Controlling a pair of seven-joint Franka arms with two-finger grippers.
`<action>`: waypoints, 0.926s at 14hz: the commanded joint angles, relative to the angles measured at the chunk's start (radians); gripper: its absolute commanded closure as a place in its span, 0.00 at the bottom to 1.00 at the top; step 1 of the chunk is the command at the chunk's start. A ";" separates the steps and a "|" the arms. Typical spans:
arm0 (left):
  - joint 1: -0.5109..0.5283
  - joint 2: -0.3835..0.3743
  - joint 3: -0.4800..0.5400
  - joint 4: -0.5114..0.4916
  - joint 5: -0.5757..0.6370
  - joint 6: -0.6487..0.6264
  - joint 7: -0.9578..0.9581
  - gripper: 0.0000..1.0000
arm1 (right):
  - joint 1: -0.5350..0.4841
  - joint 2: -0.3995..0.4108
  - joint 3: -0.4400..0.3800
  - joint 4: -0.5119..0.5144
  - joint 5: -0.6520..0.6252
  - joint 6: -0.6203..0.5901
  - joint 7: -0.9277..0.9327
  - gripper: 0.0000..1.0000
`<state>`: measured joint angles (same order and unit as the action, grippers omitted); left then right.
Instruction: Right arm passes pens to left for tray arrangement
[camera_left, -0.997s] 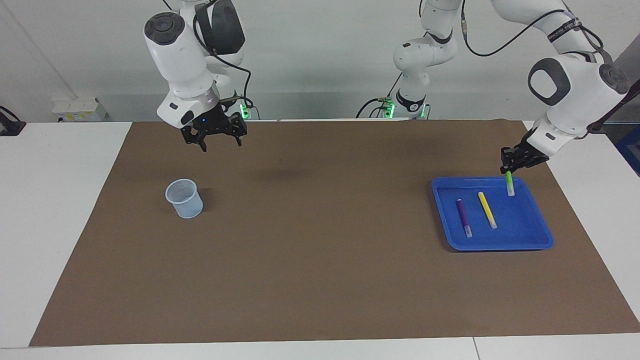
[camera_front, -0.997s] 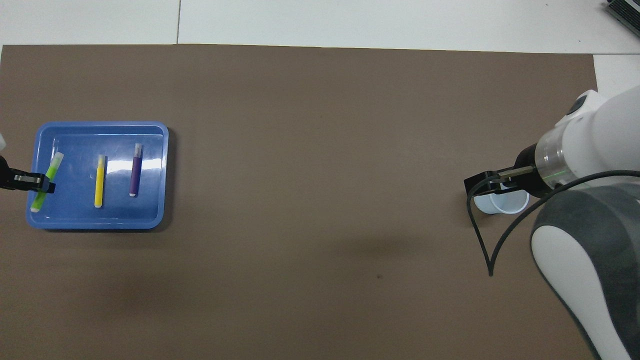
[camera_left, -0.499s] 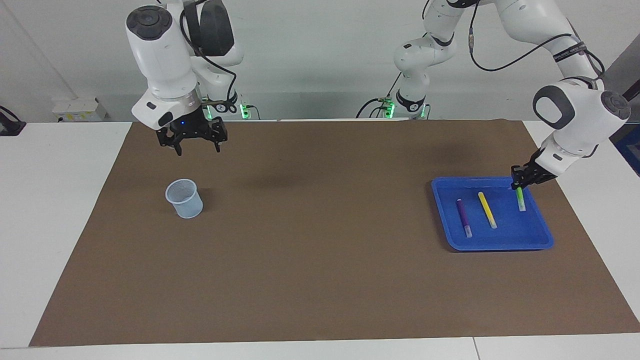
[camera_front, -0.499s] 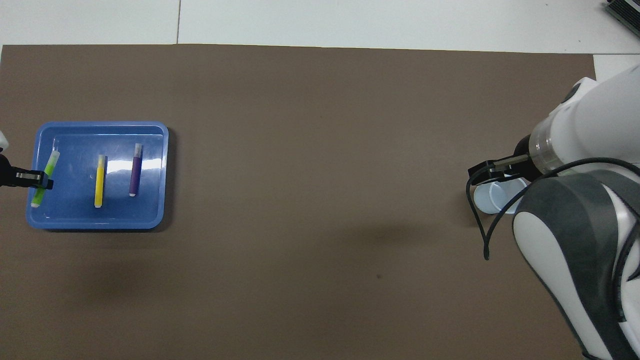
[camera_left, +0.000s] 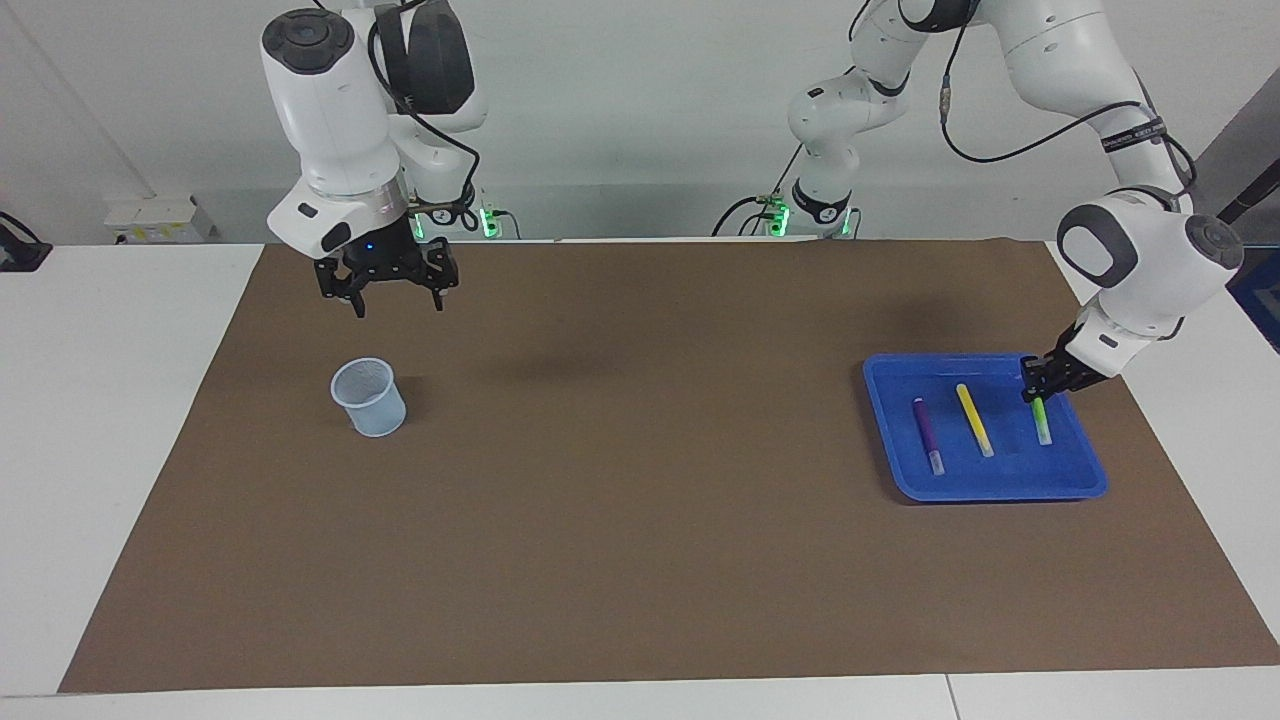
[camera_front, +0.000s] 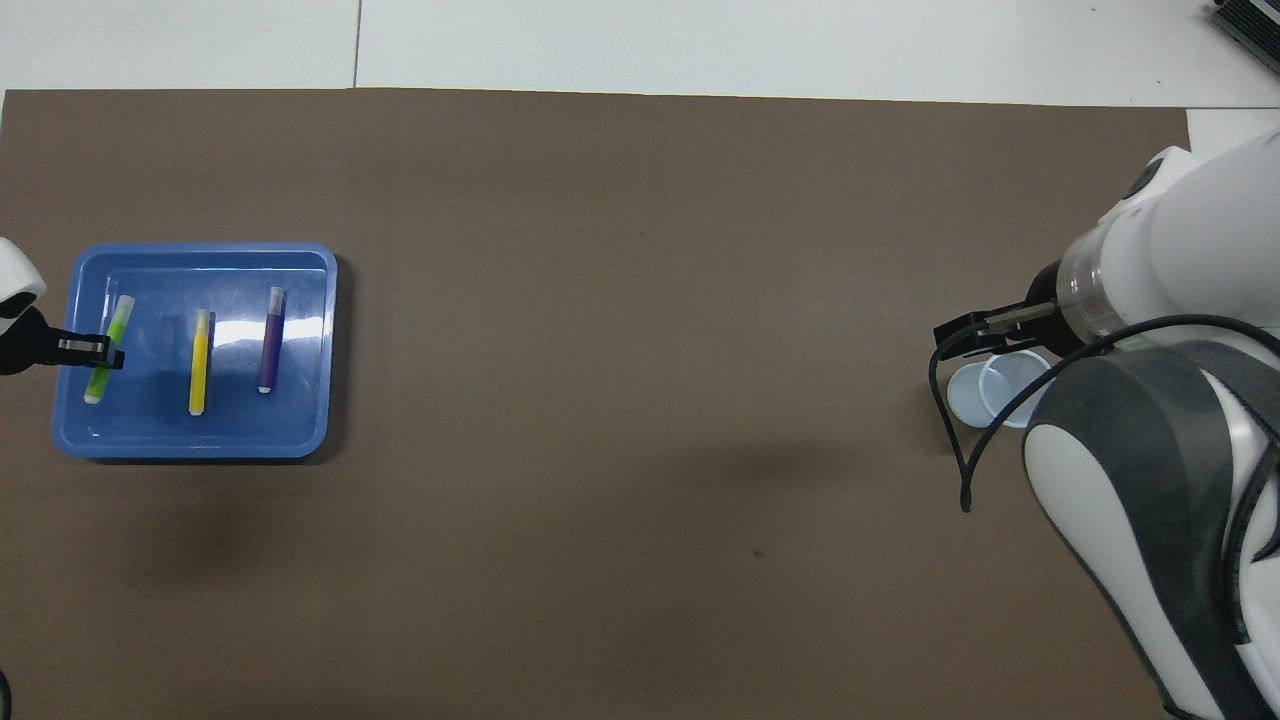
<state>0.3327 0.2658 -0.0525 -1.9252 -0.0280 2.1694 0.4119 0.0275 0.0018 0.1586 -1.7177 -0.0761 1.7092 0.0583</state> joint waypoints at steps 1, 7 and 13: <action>0.014 0.016 -0.007 -0.008 0.017 0.036 0.004 1.00 | -0.021 -0.002 0.006 0.004 0.018 0.006 0.017 0.00; 0.014 0.055 -0.007 -0.024 0.017 0.105 0.001 1.00 | -0.020 -0.016 -0.036 0.047 0.072 -0.097 0.015 0.00; 0.011 0.064 -0.007 -0.060 0.017 0.176 -0.001 1.00 | -0.018 -0.029 -0.120 0.085 0.082 -0.171 0.006 0.00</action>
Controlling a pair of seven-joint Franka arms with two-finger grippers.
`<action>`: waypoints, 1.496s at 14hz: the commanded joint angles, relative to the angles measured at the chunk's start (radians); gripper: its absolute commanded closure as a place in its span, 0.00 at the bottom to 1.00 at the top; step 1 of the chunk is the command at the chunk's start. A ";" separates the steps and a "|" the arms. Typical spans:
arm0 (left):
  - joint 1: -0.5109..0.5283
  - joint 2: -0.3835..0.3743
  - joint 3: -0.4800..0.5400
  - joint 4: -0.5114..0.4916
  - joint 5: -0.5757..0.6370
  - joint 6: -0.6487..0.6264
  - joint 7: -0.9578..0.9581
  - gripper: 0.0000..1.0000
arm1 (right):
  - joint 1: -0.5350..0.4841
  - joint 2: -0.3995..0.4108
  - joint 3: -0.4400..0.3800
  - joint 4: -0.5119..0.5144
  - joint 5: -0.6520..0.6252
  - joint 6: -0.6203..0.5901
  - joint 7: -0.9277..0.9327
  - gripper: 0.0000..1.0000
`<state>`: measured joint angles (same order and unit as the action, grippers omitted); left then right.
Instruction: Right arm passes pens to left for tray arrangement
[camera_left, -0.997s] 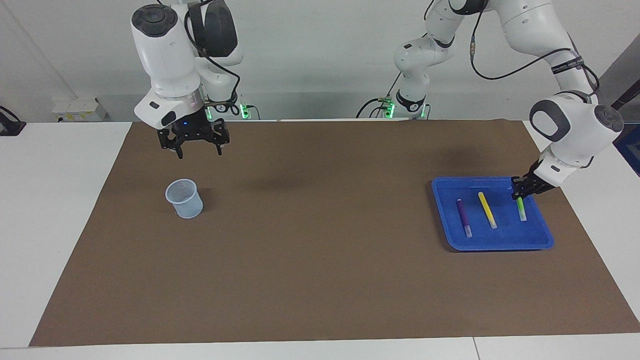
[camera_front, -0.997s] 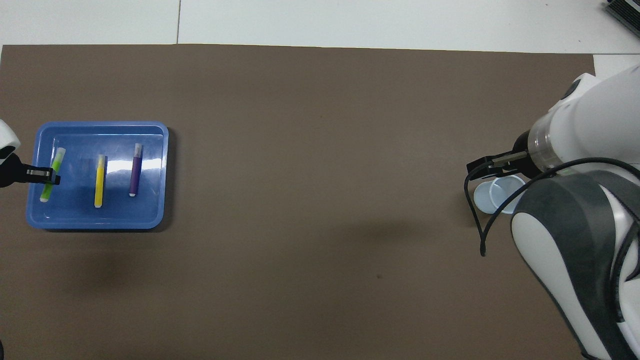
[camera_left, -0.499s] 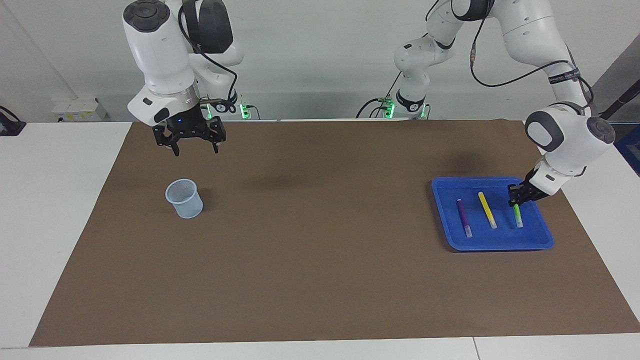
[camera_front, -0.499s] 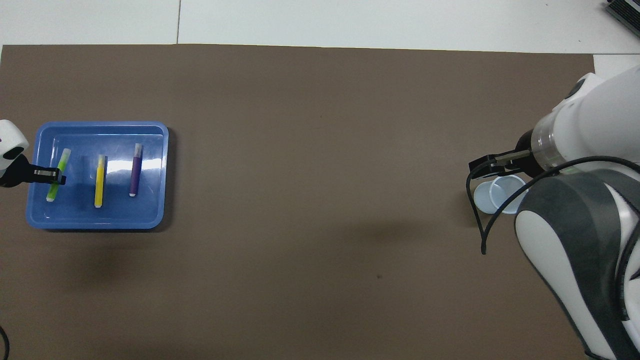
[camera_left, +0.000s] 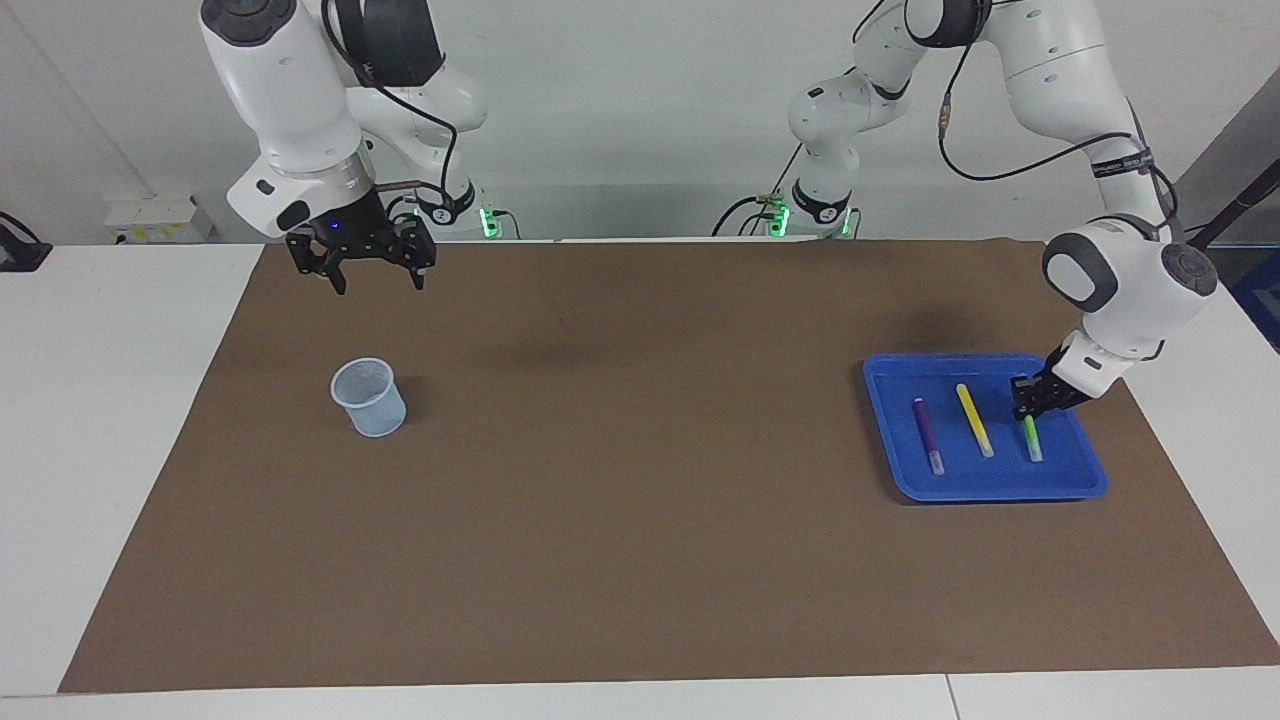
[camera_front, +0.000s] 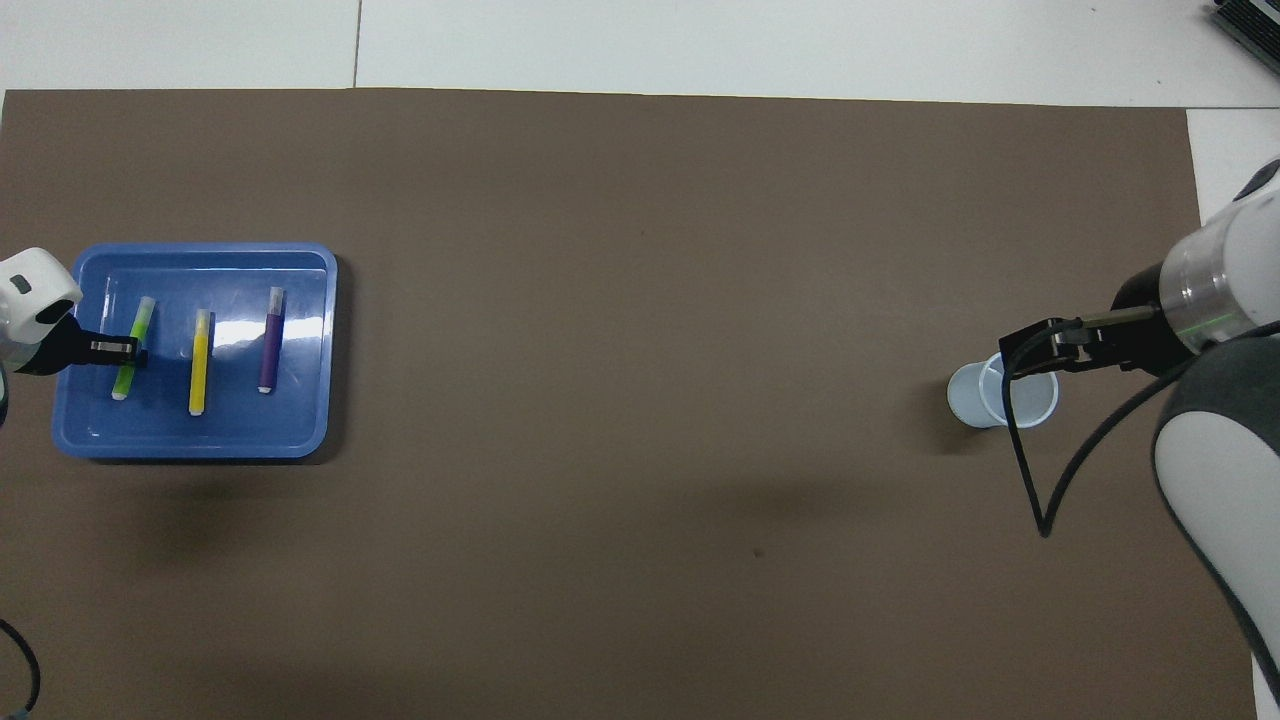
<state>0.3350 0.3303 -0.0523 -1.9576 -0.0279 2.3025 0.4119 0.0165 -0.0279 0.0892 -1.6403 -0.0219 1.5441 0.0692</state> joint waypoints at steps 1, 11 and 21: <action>0.004 0.000 -0.007 -0.029 0.017 0.046 -0.001 1.00 | -0.009 0.000 -0.083 0.010 0.054 -0.006 -0.005 0.00; -0.001 0.001 -0.009 0.005 0.017 0.006 0.005 0.00 | -0.092 -0.006 -0.069 0.005 0.037 0.008 -0.003 0.00; -0.025 -0.005 -0.011 0.251 0.014 -0.277 -0.005 0.00 | -0.075 0.003 -0.069 0.010 0.036 0.004 -0.003 0.00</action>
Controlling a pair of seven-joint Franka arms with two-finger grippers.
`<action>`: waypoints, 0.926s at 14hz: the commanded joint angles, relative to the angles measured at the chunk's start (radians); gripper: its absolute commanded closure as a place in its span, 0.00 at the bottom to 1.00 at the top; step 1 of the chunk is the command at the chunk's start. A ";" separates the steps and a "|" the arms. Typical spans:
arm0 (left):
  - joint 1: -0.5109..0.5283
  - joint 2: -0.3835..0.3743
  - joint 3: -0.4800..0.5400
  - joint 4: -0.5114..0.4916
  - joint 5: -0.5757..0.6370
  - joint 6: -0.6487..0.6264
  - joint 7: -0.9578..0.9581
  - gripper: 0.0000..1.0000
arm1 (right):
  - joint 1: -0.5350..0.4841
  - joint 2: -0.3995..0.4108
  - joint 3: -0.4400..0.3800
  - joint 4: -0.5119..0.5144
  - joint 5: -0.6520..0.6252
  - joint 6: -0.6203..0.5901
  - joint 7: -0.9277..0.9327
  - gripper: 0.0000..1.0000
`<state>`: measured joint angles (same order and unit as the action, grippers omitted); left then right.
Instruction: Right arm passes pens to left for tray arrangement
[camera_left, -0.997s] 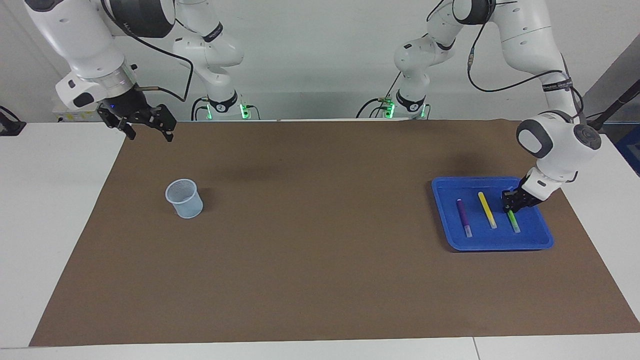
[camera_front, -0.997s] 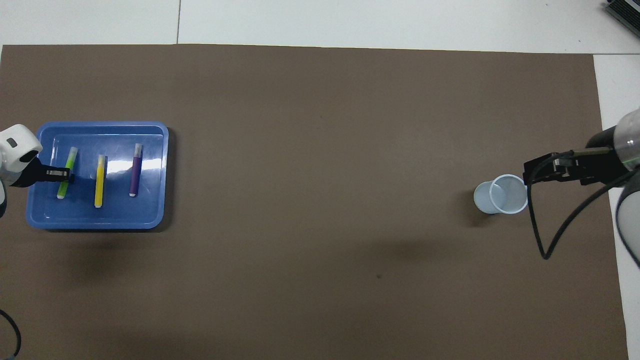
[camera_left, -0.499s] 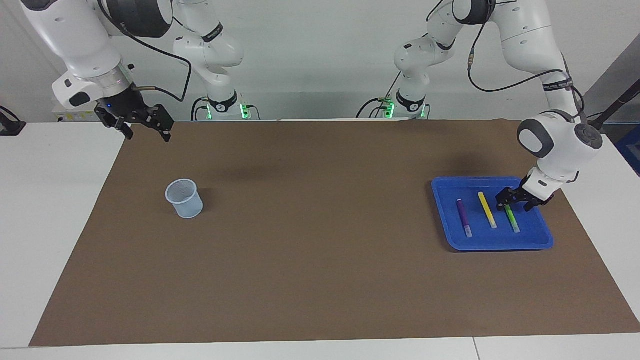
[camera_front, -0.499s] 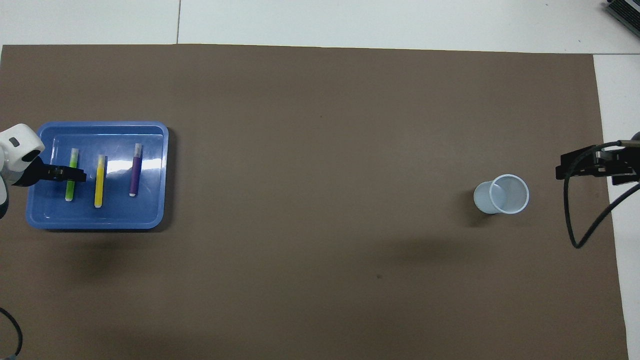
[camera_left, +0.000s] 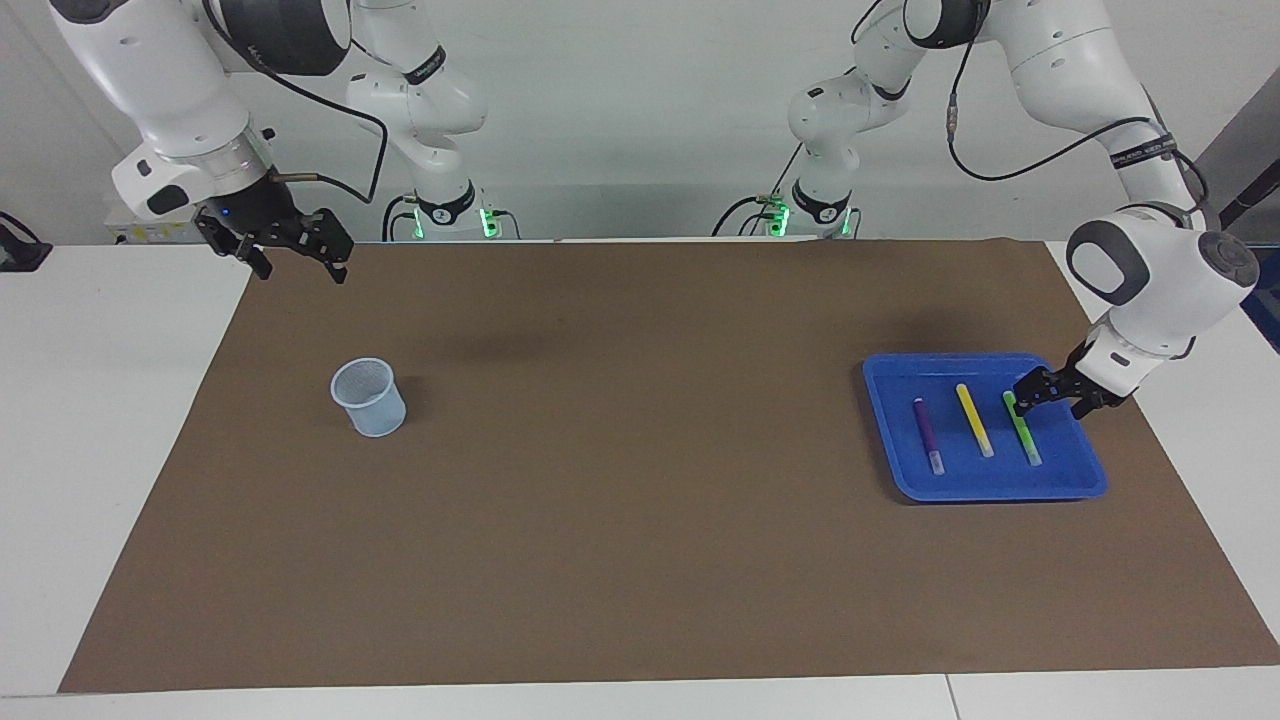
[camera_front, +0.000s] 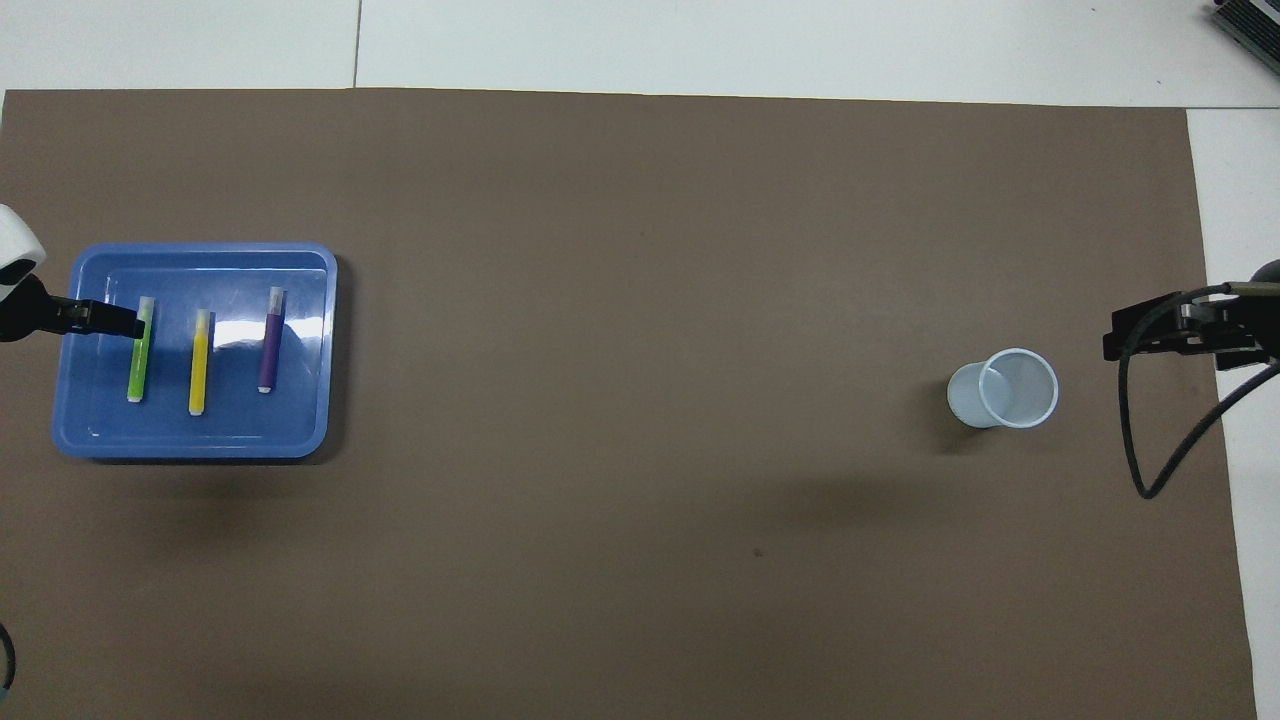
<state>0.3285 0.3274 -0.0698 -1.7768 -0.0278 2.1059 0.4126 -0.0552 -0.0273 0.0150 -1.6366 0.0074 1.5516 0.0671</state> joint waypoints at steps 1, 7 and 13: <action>-0.020 -0.002 0.007 0.097 0.014 -0.107 -0.008 0.00 | -0.003 0.003 0.005 0.004 0.006 0.004 -0.001 0.00; -0.063 -0.011 0.008 0.233 0.017 -0.250 -0.078 0.00 | -0.002 0.003 0.005 0.006 0.006 0.007 -0.001 0.00; -0.173 -0.054 0.010 0.324 0.020 -0.423 -0.257 0.00 | 0.011 0.001 0.003 0.004 0.008 0.007 -0.001 0.00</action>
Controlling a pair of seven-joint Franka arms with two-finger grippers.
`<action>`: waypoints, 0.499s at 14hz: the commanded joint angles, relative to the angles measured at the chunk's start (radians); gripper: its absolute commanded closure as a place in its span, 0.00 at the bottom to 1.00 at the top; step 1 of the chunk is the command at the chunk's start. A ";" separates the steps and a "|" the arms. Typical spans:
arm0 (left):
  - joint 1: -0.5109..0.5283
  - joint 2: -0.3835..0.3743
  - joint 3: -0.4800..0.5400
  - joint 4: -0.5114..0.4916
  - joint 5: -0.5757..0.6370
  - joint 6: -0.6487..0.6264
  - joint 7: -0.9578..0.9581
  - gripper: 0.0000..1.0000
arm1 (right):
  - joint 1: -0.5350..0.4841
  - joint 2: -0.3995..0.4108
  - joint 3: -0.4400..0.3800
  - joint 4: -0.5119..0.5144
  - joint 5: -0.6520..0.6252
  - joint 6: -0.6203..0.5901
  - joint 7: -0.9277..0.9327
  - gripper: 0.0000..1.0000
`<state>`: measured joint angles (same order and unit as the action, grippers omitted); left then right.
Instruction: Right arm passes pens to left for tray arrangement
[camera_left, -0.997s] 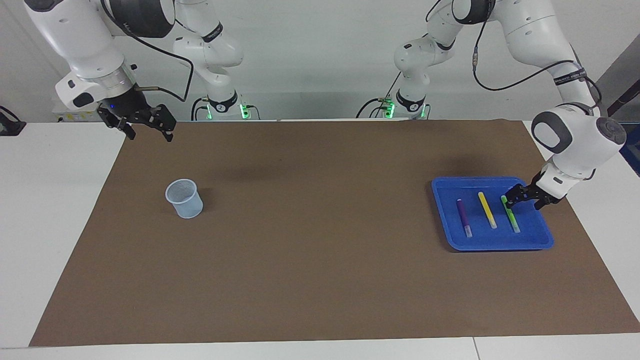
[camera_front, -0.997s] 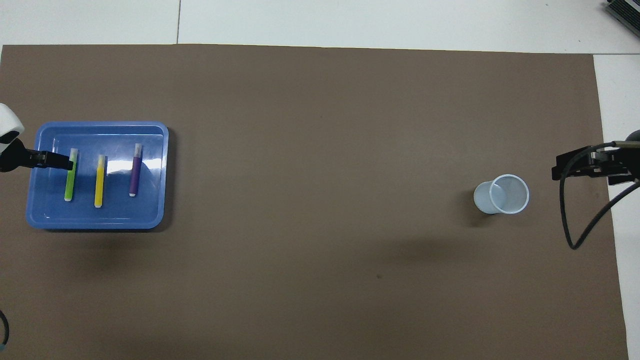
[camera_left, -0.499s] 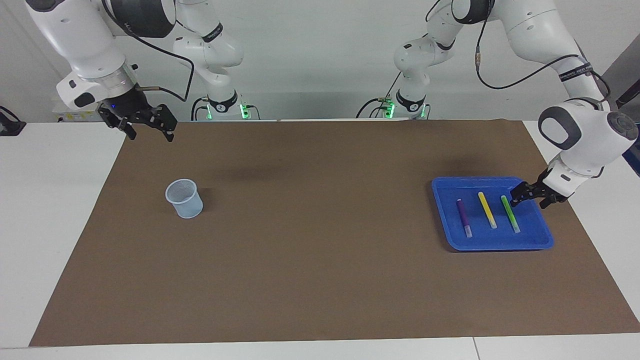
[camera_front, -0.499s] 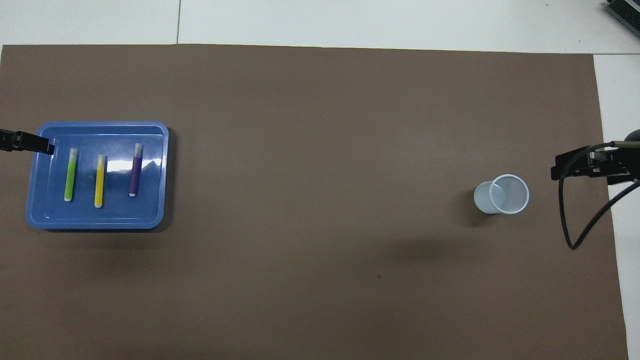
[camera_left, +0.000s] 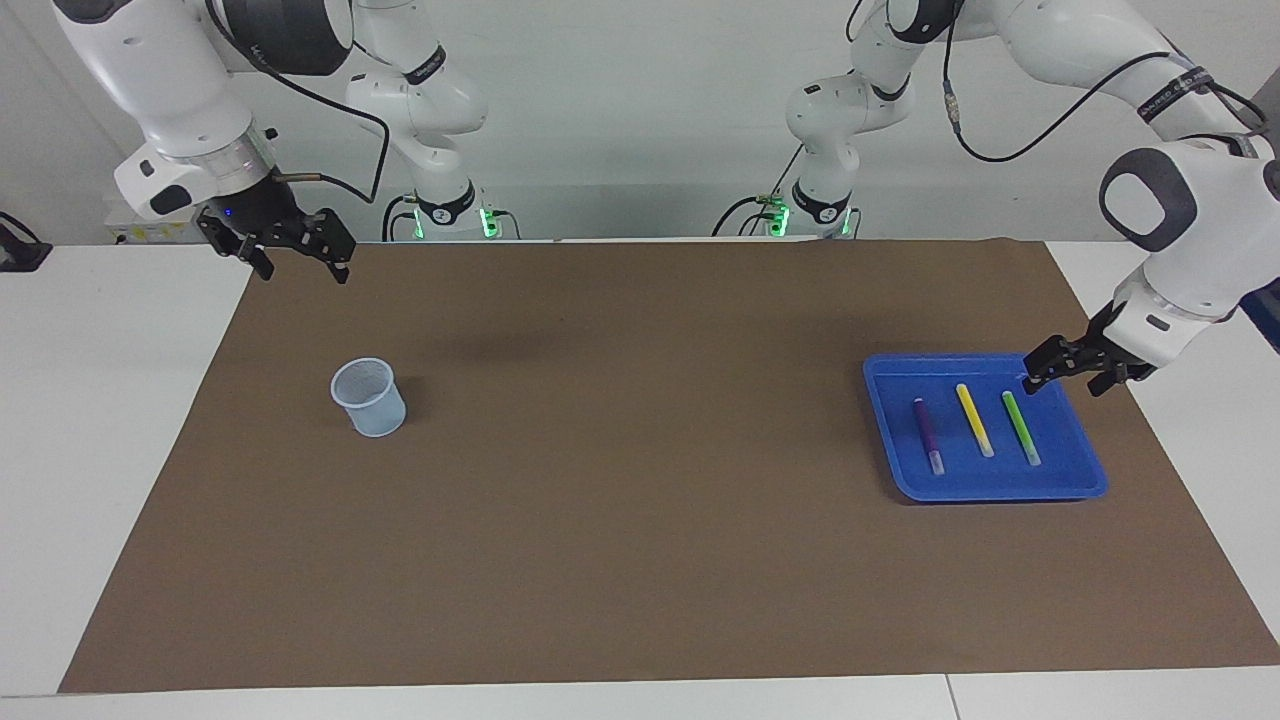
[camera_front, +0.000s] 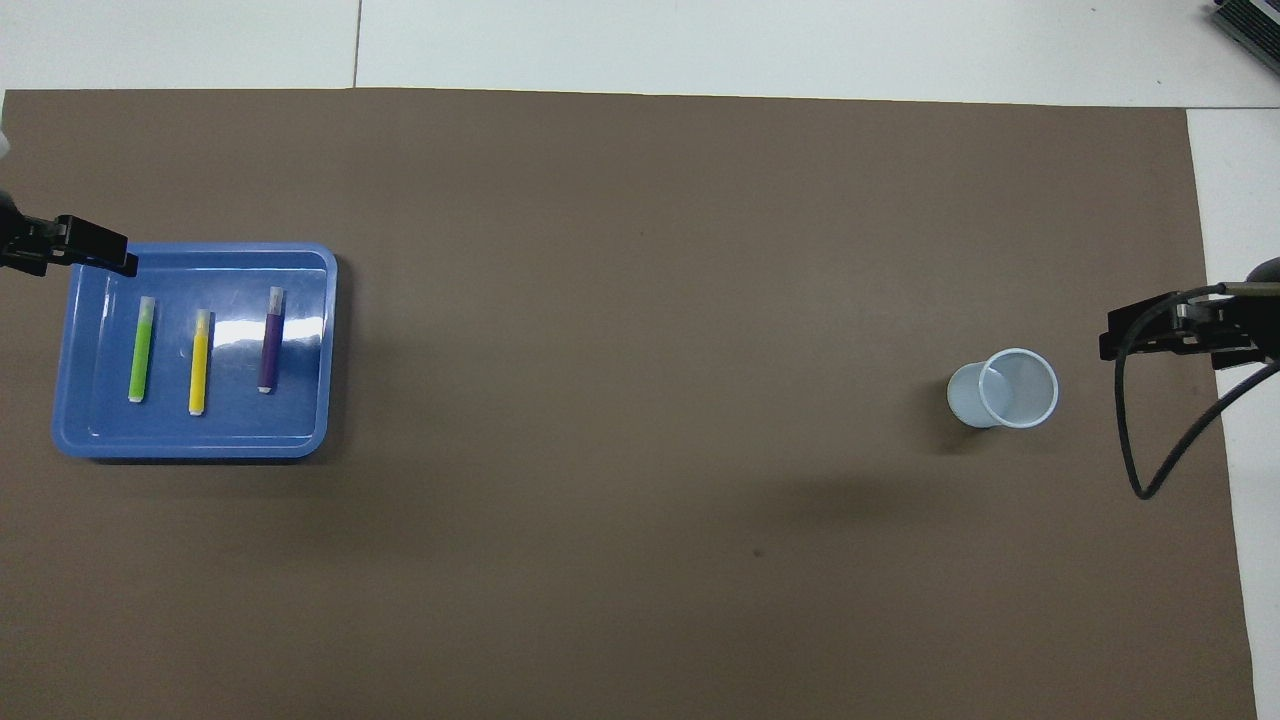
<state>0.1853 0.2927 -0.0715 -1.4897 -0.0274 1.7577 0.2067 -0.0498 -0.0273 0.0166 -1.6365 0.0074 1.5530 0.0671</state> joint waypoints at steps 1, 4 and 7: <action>-0.038 -0.024 0.012 0.048 0.020 -0.096 -0.065 0.00 | 0.007 0.000 0.000 0.004 0.008 0.006 -0.001 0.00; -0.052 -0.067 0.004 0.051 0.018 -0.113 -0.081 0.00 | 0.007 0.000 0.000 0.004 0.008 0.004 -0.001 0.00; -0.073 -0.115 0.003 0.049 0.020 -0.118 -0.082 0.00 | 0.007 -0.002 0.002 0.004 0.008 0.004 -0.001 0.00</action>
<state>0.1331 0.2163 -0.0742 -1.4427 -0.0268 1.6703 0.1418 -0.0413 -0.0274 0.0167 -1.6363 0.0074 1.5530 0.0671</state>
